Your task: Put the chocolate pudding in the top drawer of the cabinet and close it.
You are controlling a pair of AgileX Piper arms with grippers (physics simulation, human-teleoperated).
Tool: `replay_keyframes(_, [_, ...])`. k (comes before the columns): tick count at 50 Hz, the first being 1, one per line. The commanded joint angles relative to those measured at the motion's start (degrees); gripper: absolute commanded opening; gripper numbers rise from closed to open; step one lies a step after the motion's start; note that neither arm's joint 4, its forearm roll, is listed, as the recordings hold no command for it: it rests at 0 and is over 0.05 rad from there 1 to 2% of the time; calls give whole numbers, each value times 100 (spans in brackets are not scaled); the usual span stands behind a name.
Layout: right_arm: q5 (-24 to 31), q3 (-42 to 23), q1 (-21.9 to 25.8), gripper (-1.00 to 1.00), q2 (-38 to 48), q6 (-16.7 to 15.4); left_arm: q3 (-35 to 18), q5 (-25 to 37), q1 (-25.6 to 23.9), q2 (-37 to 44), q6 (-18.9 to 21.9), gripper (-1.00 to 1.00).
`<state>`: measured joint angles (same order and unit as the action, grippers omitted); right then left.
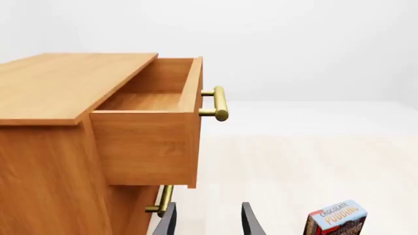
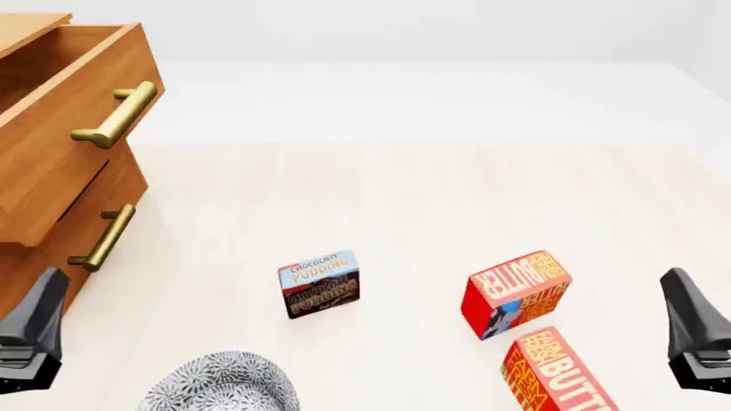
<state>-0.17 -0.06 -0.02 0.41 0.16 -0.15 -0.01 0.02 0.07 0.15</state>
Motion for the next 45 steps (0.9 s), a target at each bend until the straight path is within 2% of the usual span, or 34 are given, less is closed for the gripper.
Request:
replay_keyframes(1, [-73, -11, -7, 100, 145, 61, -77, 19, 6, -3, -3, 100])
replay_keyframes(6, [-82, -12, -5, 100, 137, 39, -153, 71, 120, 9, -76, 100])
replay_keyframes(13, [-101, -12, -6, 100, 157, 42, -328, 96, -72, -5, 31, 100])
replay_keyframes(23, [-109, -12, -5, 100, 167, 43, -558, 284, -125, -6, -271, 100])
replay_keyframes(27, [-109, -12, -5, 100, 167, 45, -624, 320, -106, -6, -276, 100])
replay_keyframes(28, [-110, -12, -4, 100, 168, 41, -680, 348, -112, -6, -255, 100])
replay_keyframes(29, [-111, -12, -5, 100, 170, 44, -751, 340, -195, -6, -66, 100])
replay_keyframes(30, [-110, -12, -4, 100, 169, 44, -811, 489, -161, -5, -172, 100])
replay_keyframes(31, [-111, -12, -4, 100, 170, 43, -869, 676, -231, 2, -571, 100])
replay_keyframes(33, [-110, -12, -5, 100, 168, 43, -1006, 680, -275, 1, -171, 100])
replay_keyframes(34, [-110, -12, -5, 100, 168, 43, -1022, 715, -271, 5, -164, 100])
replay_keyframes(35, [-110, -12, -5, 100, 169, 42, -1044, 790, -249, 64, -507, 100])
replay_keyframes(36, [-112, -12, -4, 100, 172, 44, -1058, 744, -207, 208, -618, 100])
replay_keyframes(38, [-110, -12, -5, 100, 169, 43, -1179, 782, -184, 171, -416, 100])
replay_keyframes(41, [-108, -12, -5, 100, 165, 43, -1331, 795, -194, 293, -449, 100])
replay_keyframes(45, [-108, -12, -5, 100, 166, 43, -1812, 883, -158, 768, -496, 100])
